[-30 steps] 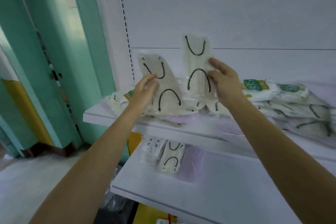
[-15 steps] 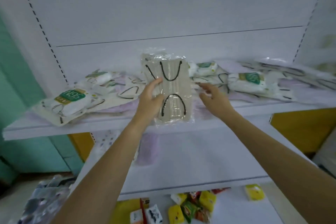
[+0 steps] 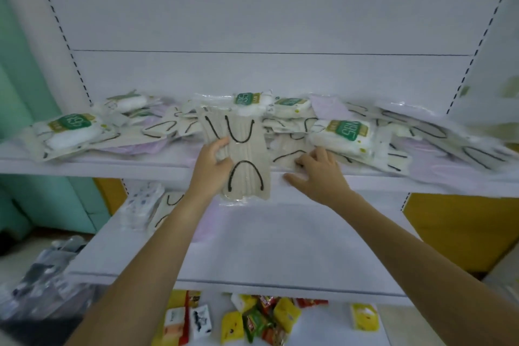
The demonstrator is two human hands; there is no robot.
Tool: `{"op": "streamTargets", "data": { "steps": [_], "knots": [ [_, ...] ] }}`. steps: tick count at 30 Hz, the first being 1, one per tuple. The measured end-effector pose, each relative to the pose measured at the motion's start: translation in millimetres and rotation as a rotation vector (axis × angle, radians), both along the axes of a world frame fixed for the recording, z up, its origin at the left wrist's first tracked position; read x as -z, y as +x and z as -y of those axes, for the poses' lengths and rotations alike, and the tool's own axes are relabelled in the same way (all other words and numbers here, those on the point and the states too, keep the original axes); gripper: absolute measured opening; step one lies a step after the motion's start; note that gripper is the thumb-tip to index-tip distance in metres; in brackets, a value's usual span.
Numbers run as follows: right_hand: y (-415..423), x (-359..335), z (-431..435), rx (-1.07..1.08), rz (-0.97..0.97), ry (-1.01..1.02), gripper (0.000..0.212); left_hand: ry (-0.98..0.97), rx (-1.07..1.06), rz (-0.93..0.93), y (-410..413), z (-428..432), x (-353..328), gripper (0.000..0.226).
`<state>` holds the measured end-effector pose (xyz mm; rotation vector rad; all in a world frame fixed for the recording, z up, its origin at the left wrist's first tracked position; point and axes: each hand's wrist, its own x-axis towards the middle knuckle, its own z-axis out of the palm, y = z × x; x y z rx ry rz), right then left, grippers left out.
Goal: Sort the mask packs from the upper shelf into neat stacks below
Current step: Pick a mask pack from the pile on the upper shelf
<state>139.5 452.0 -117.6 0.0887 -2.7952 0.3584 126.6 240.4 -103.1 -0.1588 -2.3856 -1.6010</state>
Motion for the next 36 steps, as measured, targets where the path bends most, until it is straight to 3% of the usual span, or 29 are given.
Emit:
{"op": "streamTargets", "data": {
  "steps": [5, 8, 11, 14, 17, 20, 23, 25, 31, 36],
  "knots": [
    [15, 21, -19, -0.129, -0.227, -0.104, 0.016, 0.061, -0.194, 0.021, 27, -4, 20, 0.047],
    [28, 31, -16, -0.198, -0.242, -0.373, 0.016, 0.095, -0.263, 0.069, 44, -4, 29, 0.045],
    [55, 44, -4, -0.457, -0.192, -0.669, 0.021, 0.107, -0.246, 0.097, 59, -6, 32, 0.037],
    [79, 66, 7, -0.746, -0.243, -0.504, 0.029, 0.247, -0.152, 0.138, 80, -12, 34, 0.03],
    [91, 78, 17, -0.835, -0.23, -0.326, 0.03, 0.282, -0.059, 0.187, 92, -8, 39, 0.026],
    [90, 75, 7, -0.739, -0.288, -0.199, 0.041, 0.184, -0.057, 0.142, 100, -9, 38, 0.037],
    [76, 53, -27, -0.457, -0.32, -0.172, 0.046, 0.129, -0.094, 0.123, 102, -16, 34, 0.052],
    [64, 31, -55, -0.277, -0.307, -0.164, 0.044, 0.114, -0.068, 0.103, 96, -20, 34, 0.049],
    [18, -13, -111, -0.02, 0.158, 0.06, 0.063, 0.09, -0.05, 0.072, 82, -52, 29, 0.046],
    [6, -13, -132, -0.028, 0.194, 0.027, 0.054, 0.122, -0.06, 0.096, 70, -80, 32, 0.044]
  ]
}}
